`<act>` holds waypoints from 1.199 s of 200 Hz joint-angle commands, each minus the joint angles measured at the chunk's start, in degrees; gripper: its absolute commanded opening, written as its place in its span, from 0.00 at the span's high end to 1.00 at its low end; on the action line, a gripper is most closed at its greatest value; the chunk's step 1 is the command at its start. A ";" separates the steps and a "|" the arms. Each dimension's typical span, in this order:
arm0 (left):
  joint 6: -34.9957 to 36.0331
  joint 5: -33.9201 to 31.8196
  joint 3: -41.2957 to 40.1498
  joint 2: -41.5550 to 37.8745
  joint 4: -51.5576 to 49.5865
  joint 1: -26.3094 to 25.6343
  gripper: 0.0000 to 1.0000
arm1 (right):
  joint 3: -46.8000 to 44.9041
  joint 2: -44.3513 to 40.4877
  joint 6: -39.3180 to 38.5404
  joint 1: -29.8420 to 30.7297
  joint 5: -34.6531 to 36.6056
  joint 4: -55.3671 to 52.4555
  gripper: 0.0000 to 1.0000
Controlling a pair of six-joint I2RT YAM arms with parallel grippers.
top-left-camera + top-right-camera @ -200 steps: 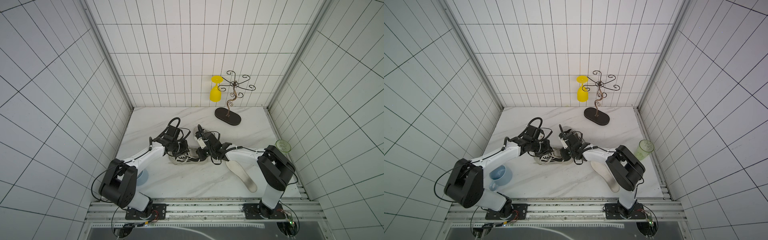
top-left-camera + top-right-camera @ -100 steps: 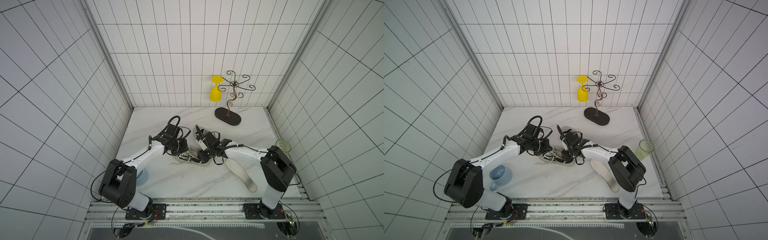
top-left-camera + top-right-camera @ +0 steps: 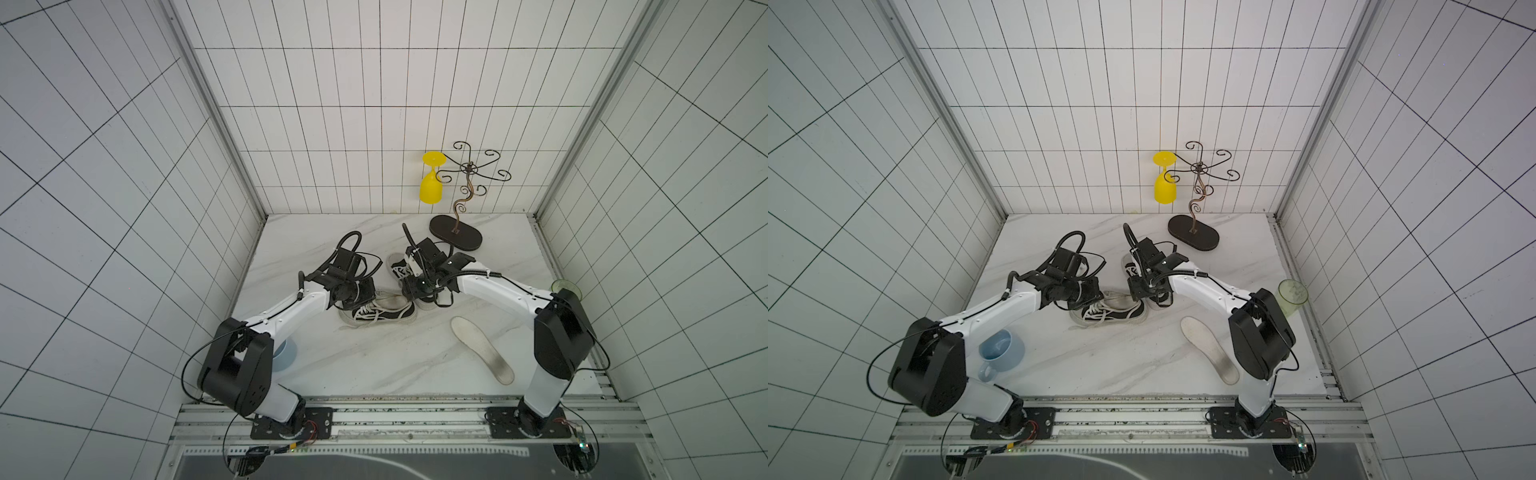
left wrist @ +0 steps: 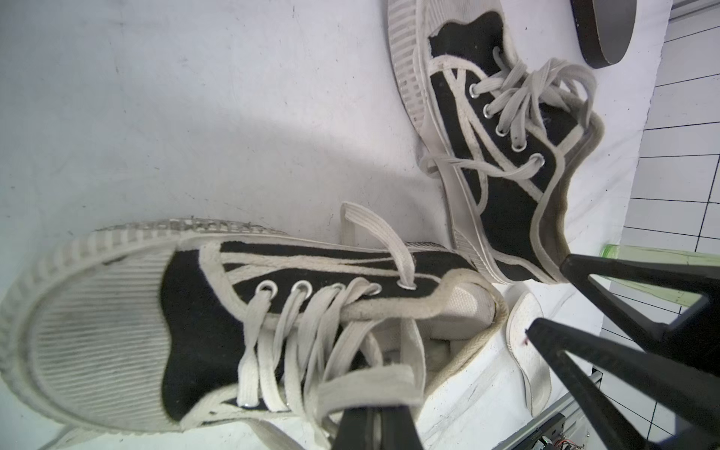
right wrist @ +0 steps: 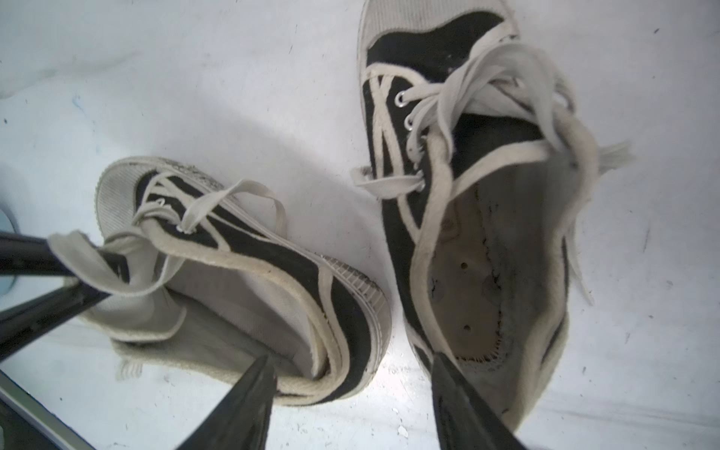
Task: Insert the insole into the shoe
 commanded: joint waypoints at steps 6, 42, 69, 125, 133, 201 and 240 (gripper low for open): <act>-0.82 -1.06 1.03 0.79 2.18 -0.93 1.00 | -2.21 0.57 3.67 -0.09 -4.34 3.08 0.34; -1.54 -1.13 1.04 0.46 2.70 -1.16 1.00 | -0.45 4.45 4.03 1.33 -5.61 4.66 0.33; -1.94 -1.08 1.19 -0.08 2.76 -1.18 1.00 | -0.85 7.65 3.57 2.90 -3.32 3.53 0.34; -1.40 -4.87 1.92 -3.72 -0.05 -0.53 1.00 | -3.26 10.30 9.07 1.60 10.88 -1.92 0.46; -1.03 -5.39 1.75 -3.98 -0.39 -0.33 1.00 | -3.57 9.58 9.41 1.66 11.56 -2.43 0.45; 0.20 -7.57 1.01 -1.42 -0.23 -1.35 1.00 | 3.59 9.50 8.06 1.41 5.41 -5.48 0.35; 0.32 -8.95 2.00 -1.13 -0.68 -2.39 1.00 | 10.24 9.02 6.67 1.41 5.04 -9.44 0.38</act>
